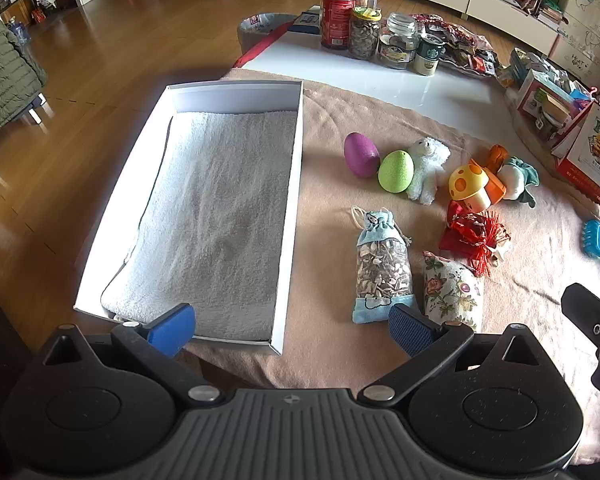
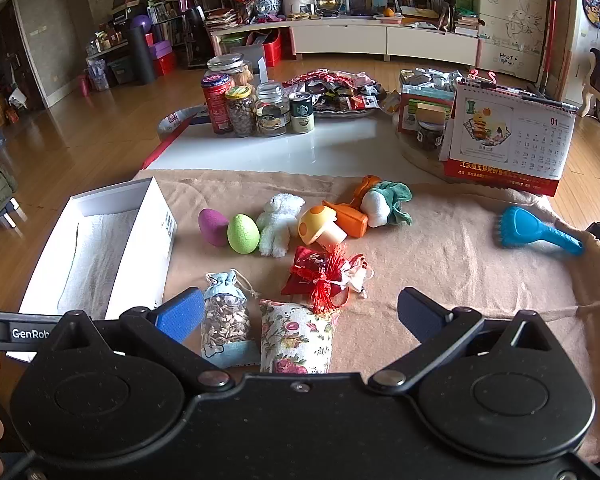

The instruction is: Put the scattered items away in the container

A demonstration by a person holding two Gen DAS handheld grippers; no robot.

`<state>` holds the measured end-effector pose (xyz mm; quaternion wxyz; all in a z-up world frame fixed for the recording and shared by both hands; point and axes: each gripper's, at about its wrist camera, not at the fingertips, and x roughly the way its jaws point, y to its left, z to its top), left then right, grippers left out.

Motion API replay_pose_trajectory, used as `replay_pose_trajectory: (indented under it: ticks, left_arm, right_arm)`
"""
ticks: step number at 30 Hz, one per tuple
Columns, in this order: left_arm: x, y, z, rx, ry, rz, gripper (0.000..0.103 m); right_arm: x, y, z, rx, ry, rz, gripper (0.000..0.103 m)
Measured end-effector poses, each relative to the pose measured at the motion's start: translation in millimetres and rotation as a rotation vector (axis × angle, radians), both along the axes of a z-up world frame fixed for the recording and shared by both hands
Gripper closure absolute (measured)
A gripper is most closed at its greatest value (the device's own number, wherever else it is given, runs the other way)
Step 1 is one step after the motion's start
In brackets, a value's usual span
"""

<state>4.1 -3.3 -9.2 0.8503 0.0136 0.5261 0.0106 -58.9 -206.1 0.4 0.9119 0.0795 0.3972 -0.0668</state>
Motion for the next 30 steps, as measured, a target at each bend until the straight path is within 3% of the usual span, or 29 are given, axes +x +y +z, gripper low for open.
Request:
replay_pose_trajectory:
  ticks: [22,30]
  left_arm:
    - [0.3,-1.5,0.3,-0.001,0.002,-0.006,0.001]
    - [-3.7,-4.0,5.3,-0.045,-0.02,-0.033,0.001]
  right_arm:
    - [2.2,2.5,6.9,-0.013,-0.007,0.007,0.003]
    - [-0.6,-3.7,8.4,-0.014,-0.018,-0.01,0.003]
